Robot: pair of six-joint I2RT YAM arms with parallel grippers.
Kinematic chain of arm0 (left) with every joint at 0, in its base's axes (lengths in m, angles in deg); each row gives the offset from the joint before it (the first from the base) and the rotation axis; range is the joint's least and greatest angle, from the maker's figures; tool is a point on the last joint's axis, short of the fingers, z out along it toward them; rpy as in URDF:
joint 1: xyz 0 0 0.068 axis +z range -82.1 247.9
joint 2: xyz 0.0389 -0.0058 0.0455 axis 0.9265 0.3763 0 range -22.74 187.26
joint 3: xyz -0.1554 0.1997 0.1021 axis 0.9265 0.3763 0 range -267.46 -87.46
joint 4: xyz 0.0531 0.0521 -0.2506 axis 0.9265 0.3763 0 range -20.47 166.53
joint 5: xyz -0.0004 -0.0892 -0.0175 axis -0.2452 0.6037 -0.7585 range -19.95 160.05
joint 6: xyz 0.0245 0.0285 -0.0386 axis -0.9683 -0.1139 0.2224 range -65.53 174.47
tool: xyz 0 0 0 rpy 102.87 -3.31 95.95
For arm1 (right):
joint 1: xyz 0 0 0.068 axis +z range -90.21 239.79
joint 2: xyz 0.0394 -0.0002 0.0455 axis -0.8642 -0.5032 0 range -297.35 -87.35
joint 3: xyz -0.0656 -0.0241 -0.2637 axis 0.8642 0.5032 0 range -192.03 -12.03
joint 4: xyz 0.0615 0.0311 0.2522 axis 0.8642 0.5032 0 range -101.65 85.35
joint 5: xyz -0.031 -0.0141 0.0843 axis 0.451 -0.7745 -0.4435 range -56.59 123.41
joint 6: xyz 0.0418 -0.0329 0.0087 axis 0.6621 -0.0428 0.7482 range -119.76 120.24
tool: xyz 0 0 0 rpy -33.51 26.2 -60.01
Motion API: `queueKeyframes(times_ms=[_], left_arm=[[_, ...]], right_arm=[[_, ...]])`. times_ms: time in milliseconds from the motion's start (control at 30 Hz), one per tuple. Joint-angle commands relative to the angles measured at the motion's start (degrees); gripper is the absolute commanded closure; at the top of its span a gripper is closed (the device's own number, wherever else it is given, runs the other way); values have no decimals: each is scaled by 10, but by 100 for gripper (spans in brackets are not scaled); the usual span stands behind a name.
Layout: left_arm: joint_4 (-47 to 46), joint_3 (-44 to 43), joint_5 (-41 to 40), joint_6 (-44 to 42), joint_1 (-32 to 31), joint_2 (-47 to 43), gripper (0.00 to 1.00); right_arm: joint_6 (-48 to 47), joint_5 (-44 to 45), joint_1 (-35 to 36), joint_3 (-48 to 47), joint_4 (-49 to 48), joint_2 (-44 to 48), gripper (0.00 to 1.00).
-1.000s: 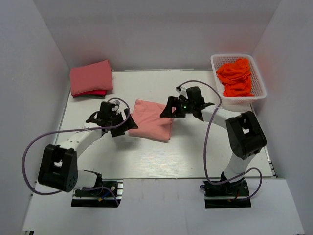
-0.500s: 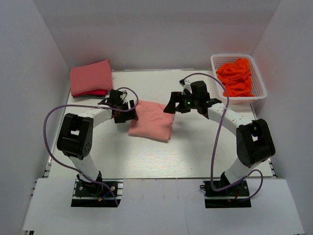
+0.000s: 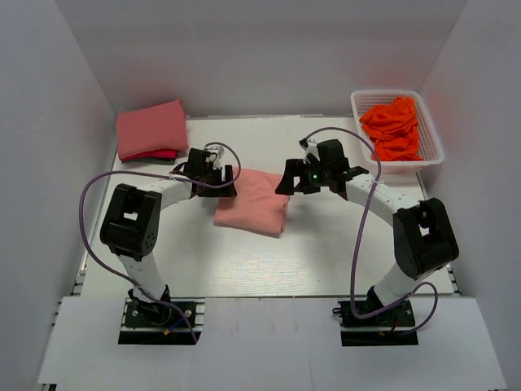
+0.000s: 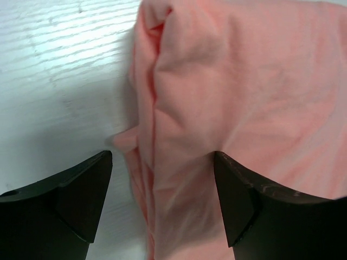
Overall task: Fold and stack the t-shirts
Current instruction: Put the neatly folded tshirt into the corner of the board with the left arm
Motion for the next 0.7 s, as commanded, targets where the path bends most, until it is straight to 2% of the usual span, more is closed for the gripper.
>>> queueKeyframes(times_ms=[0,67,200,267,333,433,467,500,567,667], left_arm=[[8,-20,13,-25,-12,31,15],[22,-26,-2,-25,-20,44,23],[35,-26,-66,-30,-44,60,33],[50,-26,-75,-36,-49,80,42],[56,-26,-89,-36,-62,91,46],[73,-33,-125,-42,-78,114,65],[89,-44,-148,-42,-85,114,86],[100,-54,-161,-32,-85,123,98],[130,-76,-184,-26,-85,128,100],[144,-123,-179,-34,-80,95,100]], right_arm=[[-2,9,-1,10,-13,30,10],[-2,12,-1,14,-16,34,10],[-8,51,-1,17,-8,39,10],[-8,62,-1,23,-9,46,10],[-10,71,-4,23,-14,52,10],[-11,91,-3,29,-8,58,10],[-13,96,-5,30,-7,64,10],[-13,102,-4,33,-7,68,10],[-16,116,-6,37,-7,73,10],[-16,132,-8,44,-7,85,10]])
